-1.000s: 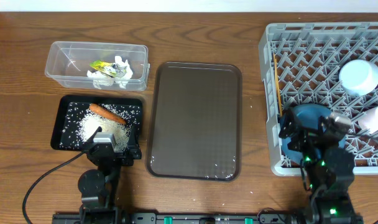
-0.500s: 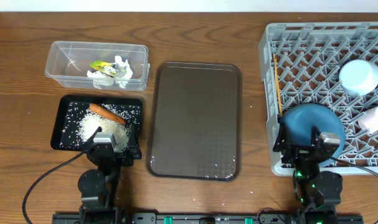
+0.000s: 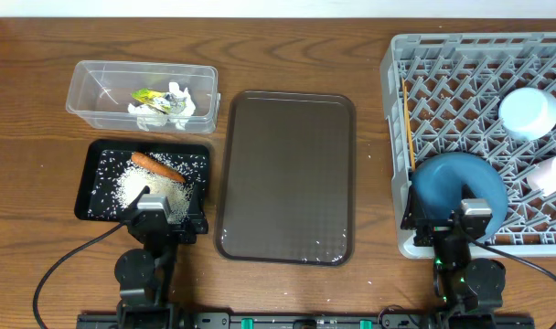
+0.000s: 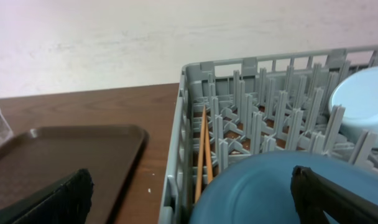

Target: Sort waste into correct bins and load items into the dishwasher rack

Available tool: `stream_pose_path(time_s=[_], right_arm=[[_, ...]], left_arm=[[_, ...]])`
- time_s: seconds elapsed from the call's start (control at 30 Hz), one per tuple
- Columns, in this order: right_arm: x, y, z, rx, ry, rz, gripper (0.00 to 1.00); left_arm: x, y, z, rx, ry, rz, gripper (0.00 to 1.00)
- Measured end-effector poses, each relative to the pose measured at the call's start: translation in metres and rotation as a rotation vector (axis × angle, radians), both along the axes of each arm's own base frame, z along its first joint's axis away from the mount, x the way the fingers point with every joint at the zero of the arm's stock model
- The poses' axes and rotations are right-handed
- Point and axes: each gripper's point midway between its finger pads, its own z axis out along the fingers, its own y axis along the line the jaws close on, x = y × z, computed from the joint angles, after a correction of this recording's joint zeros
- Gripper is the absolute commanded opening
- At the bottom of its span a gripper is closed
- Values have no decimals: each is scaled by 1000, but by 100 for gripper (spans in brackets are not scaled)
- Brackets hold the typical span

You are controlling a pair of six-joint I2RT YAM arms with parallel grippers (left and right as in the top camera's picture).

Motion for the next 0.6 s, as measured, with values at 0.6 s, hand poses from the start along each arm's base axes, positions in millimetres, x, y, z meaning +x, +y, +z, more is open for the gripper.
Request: stream_pose_path(time_s=[0.6], right_arm=[[0, -12, 0, -165, -8, -35, 99]], left_arm=[[0, 0, 0, 0, 0, 0, 98]])
